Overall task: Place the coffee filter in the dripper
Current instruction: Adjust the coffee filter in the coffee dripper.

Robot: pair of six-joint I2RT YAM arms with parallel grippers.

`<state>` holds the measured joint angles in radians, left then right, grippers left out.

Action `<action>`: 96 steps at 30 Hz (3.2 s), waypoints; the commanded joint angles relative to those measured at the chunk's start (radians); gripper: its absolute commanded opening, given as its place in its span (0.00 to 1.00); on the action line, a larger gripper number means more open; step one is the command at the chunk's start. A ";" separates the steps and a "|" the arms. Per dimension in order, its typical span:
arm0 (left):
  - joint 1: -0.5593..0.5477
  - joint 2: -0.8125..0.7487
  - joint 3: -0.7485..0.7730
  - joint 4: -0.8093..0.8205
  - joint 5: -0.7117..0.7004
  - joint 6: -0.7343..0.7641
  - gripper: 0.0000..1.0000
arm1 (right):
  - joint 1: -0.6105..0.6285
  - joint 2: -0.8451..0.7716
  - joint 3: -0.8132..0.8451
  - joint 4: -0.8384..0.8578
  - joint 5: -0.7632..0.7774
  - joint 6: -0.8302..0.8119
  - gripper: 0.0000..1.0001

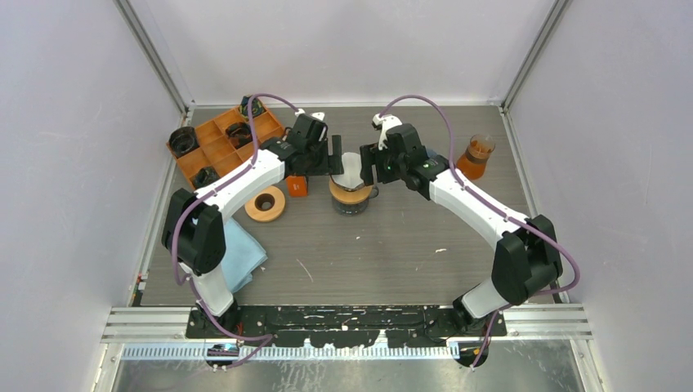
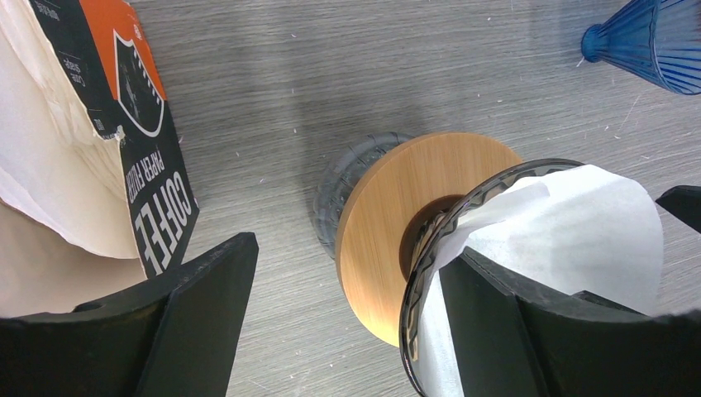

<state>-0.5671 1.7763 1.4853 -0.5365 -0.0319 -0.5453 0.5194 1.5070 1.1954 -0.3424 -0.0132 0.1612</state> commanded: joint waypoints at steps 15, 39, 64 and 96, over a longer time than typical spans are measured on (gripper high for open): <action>0.007 -0.075 0.013 0.032 0.010 -0.001 0.84 | -0.005 -0.077 -0.008 0.083 -0.021 0.004 0.79; 0.007 -0.036 0.015 0.024 -0.001 0.005 0.84 | -0.007 -0.032 -0.040 0.055 0.033 -0.023 0.81; 0.006 -0.010 0.013 0.013 -0.011 0.008 0.84 | -0.007 -0.036 -0.011 0.075 0.029 -0.029 0.82; 0.016 -0.079 -0.010 0.045 0.033 0.000 0.85 | -0.007 -0.154 -0.121 0.238 -0.010 -0.015 0.89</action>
<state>-0.5594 1.7630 1.4822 -0.5316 -0.0147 -0.5453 0.5148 1.3991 1.0618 -0.1646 -0.0174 0.1490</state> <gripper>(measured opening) 0.849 0.892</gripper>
